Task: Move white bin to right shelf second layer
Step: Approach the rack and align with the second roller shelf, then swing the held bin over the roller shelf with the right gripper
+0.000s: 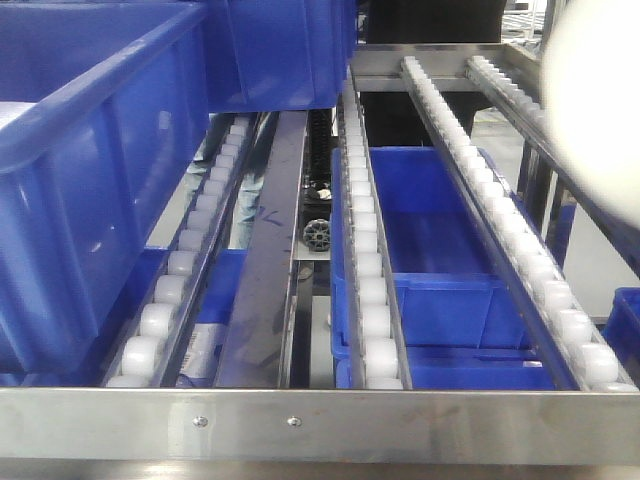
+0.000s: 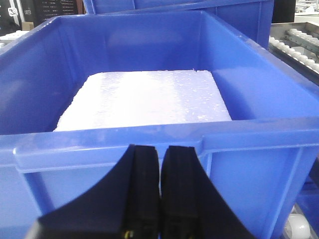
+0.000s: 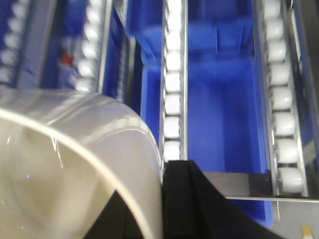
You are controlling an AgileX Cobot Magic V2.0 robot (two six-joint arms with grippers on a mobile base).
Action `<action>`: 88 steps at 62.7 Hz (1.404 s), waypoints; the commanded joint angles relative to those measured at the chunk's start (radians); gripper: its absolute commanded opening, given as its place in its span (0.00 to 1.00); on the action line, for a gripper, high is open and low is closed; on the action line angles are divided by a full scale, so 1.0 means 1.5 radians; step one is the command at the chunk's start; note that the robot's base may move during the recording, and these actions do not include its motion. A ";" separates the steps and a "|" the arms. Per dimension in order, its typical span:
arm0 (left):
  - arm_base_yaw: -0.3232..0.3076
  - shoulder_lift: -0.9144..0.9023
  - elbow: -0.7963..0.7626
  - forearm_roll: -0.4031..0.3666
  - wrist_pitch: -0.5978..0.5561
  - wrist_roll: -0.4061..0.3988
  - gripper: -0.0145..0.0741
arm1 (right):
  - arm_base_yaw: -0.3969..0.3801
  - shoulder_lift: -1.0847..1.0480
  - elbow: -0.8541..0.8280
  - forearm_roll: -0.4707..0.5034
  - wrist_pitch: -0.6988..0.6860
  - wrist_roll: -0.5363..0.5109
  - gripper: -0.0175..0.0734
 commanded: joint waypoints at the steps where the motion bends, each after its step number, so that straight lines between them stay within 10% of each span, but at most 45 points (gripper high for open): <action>1: -0.003 -0.009 0.025 -0.004 -0.057 -0.002 0.26 | -0.004 0.056 -0.053 0.010 -0.057 -0.001 0.25; 36: -0.003 -0.009 0.025 -0.004 -0.057 -0.002 0.26 | 0.025 0.397 -0.296 0.000 -0.070 -0.021 0.25; 88: -0.003 -0.009 0.025 -0.004 -0.057 -0.002 0.26 | 0.066 0.547 -0.312 -0.031 -0.086 -0.027 0.25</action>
